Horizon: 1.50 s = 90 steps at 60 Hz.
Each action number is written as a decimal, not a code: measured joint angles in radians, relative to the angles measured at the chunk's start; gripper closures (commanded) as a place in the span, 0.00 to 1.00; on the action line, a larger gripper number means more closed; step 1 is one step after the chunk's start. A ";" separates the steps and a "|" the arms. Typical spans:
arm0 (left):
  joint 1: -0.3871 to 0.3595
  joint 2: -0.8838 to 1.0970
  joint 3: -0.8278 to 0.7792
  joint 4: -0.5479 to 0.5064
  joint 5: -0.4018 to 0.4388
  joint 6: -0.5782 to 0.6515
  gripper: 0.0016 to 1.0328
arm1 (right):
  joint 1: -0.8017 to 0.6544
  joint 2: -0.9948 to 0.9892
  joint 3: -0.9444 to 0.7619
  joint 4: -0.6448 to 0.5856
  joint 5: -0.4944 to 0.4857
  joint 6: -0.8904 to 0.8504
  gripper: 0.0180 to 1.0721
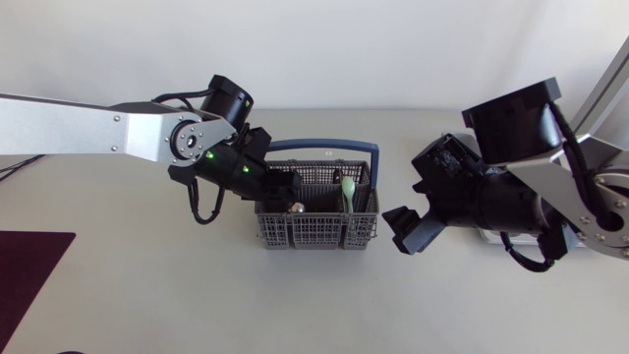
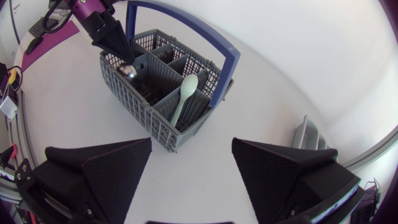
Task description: Sort the cutlery from the basket into the organizer compartments.
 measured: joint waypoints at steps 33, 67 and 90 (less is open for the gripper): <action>-0.030 -0.031 0.023 -0.051 -0.021 0.138 0.69 | 0.000 0.000 -0.002 0.000 0.000 -0.003 0.12; -0.077 -0.033 0.052 -0.123 -0.011 0.237 0.69 | 0.000 0.000 -0.003 0.000 0.000 -0.004 0.12; -0.086 -0.033 0.067 -0.147 -0.029 0.313 0.69 | 0.002 0.001 -0.015 0.000 0.000 -0.007 0.12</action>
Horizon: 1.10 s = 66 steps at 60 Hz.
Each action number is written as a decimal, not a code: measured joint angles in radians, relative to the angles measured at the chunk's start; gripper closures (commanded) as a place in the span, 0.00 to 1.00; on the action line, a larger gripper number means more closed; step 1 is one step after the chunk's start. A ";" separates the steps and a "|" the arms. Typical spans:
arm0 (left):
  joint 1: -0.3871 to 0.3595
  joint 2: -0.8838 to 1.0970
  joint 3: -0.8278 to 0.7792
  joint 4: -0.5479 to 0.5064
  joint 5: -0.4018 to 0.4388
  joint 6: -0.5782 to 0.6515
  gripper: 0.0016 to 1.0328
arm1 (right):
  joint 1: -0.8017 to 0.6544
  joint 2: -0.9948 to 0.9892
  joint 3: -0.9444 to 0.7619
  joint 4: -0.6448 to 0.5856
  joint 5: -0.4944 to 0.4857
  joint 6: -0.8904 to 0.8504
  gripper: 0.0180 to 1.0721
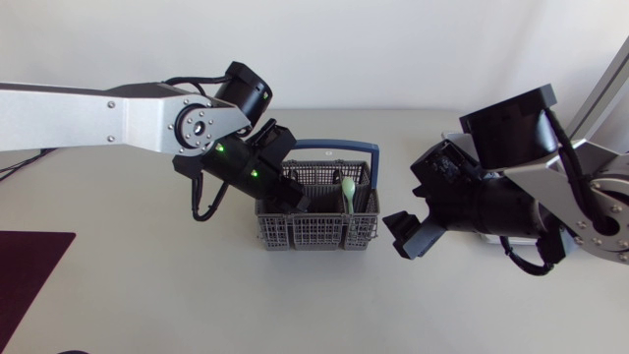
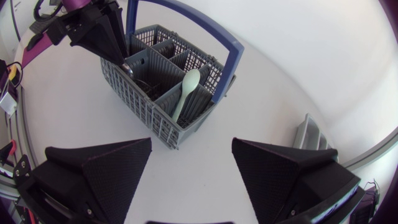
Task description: Sort the cutlery from the basket into the organizer compartments.
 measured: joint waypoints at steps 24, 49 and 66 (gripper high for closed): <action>0.011 0.000 0.038 -0.058 -0.003 0.098 0.69 | 0.016 0.025 0.000 0.000 0.001 0.000 0.12; 0.013 0.038 0.077 -0.088 -0.022 0.160 0.69 | 0.024 0.041 0.000 0.011 0.003 0.000 0.12; 0.005 0.048 0.077 -0.088 -0.042 0.181 0.69 | 0.027 0.041 0.000 0.015 0.003 0.000 0.12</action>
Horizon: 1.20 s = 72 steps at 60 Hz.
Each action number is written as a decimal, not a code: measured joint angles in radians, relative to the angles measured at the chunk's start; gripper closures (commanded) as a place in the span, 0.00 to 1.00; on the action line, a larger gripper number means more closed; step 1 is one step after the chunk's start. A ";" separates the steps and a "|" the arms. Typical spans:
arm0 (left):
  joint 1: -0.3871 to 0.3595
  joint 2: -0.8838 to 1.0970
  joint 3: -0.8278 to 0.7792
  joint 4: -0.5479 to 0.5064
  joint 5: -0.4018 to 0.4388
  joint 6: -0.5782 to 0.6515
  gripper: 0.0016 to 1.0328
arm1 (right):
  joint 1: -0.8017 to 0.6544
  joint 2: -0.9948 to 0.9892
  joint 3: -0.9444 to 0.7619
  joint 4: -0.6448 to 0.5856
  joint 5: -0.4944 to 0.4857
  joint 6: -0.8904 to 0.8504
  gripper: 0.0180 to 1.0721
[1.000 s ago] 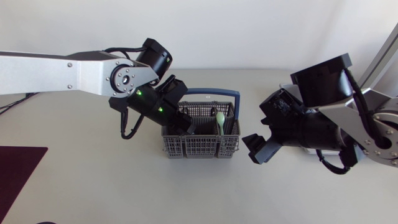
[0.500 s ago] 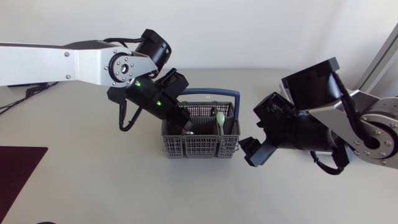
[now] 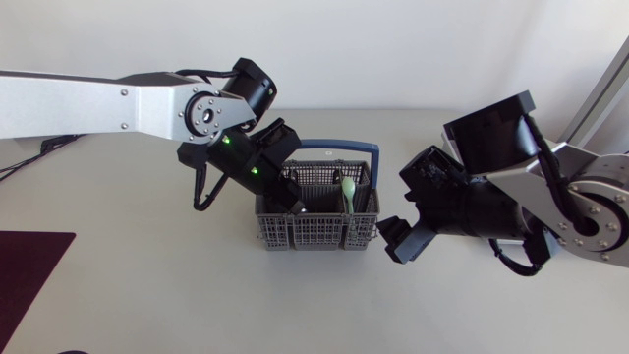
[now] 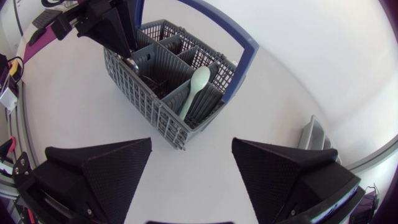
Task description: Sort the cutlery from the basket into the organizer compartments.
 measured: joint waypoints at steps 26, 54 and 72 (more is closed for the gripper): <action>-0.015 0.026 0.000 0.004 -0.036 0.012 0.69 | 0.001 0.000 -0.007 0.002 0.000 0.000 0.12; -0.018 0.074 0.058 -0.049 -0.043 0.066 0.76 | 0.001 0.001 -0.011 0.003 0.000 -0.004 0.12; -0.019 0.120 0.142 -0.149 -0.042 0.109 0.81 | 0.000 0.001 -0.011 0.003 0.000 -0.015 0.12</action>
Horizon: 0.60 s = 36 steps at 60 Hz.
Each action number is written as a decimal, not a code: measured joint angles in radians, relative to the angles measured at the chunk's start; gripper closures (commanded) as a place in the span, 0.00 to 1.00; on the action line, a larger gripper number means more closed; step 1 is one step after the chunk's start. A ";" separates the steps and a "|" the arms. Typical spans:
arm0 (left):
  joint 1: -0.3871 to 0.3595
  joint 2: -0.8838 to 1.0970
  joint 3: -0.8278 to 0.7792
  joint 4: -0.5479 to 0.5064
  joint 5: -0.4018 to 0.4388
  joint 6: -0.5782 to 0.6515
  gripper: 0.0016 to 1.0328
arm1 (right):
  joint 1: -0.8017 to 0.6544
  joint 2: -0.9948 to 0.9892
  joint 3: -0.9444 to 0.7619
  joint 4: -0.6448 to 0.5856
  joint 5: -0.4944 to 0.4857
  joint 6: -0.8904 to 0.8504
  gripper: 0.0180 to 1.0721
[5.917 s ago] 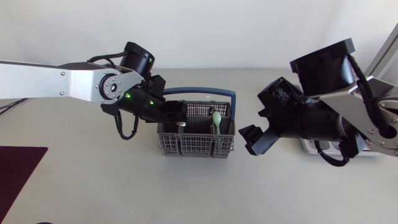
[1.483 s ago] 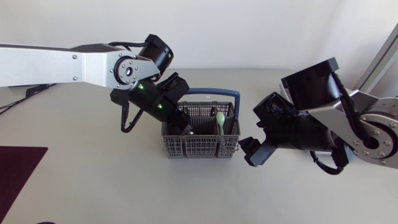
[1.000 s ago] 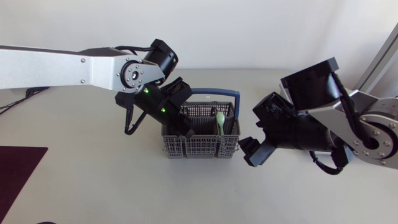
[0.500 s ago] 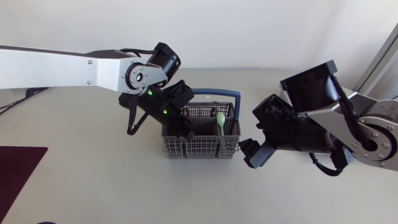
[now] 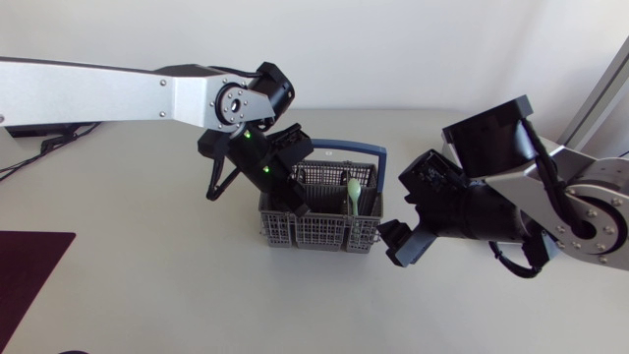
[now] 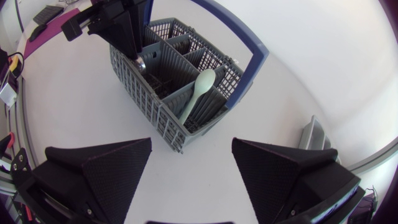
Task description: Sort the cutlery from the basket into the organizer compartments.
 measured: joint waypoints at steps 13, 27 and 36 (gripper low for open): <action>-0.001 0.026 0.042 -0.063 0.043 0.028 0.95 | 0.000 0.000 -0.002 0.000 0.000 -0.004 0.12; 0.000 0.035 0.048 -0.079 0.105 0.055 0.97 | 0.000 0.000 -0.015 0.002 0.000 -0.004 0.12; 0.009 0.036 0.049 -0.084 0.132 0.061 0.97 | 0.000 0.000 -0.024 0.003 0.000 -0.004 0.12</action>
